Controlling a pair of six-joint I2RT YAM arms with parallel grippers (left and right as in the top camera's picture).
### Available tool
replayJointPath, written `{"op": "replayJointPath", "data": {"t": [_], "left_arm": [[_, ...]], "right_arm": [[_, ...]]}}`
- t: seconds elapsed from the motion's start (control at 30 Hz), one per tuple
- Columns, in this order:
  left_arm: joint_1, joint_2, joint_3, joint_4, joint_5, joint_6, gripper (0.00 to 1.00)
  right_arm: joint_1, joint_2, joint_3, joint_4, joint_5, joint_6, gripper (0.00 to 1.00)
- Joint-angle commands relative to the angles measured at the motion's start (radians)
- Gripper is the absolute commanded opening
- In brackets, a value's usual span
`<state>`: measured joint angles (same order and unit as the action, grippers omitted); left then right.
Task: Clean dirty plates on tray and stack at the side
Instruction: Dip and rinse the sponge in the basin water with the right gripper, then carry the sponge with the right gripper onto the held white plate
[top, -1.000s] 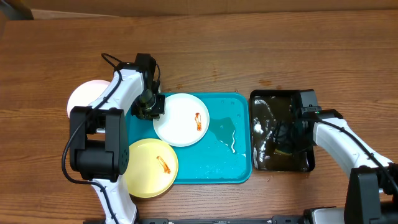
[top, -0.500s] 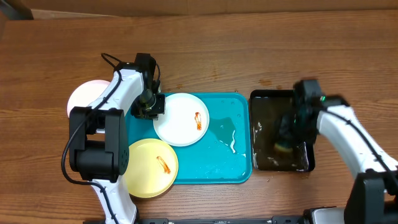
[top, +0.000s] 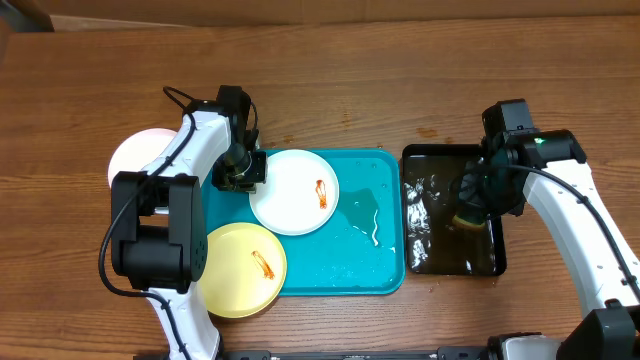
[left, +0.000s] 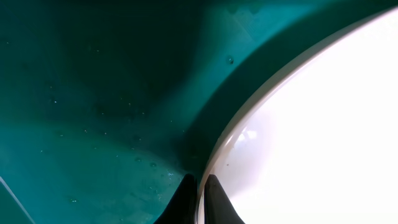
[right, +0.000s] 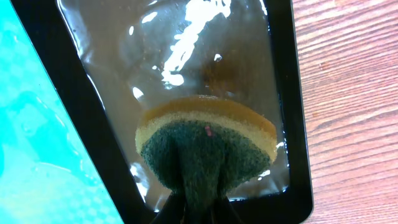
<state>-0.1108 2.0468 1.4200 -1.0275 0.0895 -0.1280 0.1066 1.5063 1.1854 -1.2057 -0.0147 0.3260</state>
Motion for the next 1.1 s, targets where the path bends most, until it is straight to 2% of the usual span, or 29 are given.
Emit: {"op": "replayJointPath", "data": {"t": [0.0, 0.13, 0.57, 0.67, 0.77, 0.93, 1.07], "left_arm": [[-0.002, 0.011, -0.004, 0.018, -0.023, -0.033, 0.04], [0.006, 0.011, -0.004, 0.016, -0.098, -0.069, 0.04], [0.013, 0.011, -0.004, 0.011, -0.1, -0.079, 0.04], [0.013, 0.011, -0.004, 0.013, -0.097, -0.078, 0.04], [0.012, 0.011, -0.004, 0.014, -0.097, -0.079, 0.04], [0.012, 0.011, -0.004, 0.015, -0.097, -0.079, 0.04], [0.012, 0.011, -0.004, 0.014, -0.097, -0.079, 0.04]], "right_arm": [[0.005, -0.007, 0.0, -0.002, -0.013, 0.011, 0.04], [0.005, -0.007, 0.0, 0.01, -0.063, 0.007, 0.04], [0.011, -0.007, 0.0, 0.013, -0.142, 0.001, 0.04], [0.031, -0.007, 0.0, 0.071, -0.309, -0.093, 0.04], [0.077, -0.007, 0.0, 0.159, -0.418, -0.086, 0.04], [0.248, 0.008, 0.0, 0.321, -0.311, -0.037, 0.04], [0.418, 0.061, 0.0, 0.458, -0.089, -0.016, 0.04]]}}
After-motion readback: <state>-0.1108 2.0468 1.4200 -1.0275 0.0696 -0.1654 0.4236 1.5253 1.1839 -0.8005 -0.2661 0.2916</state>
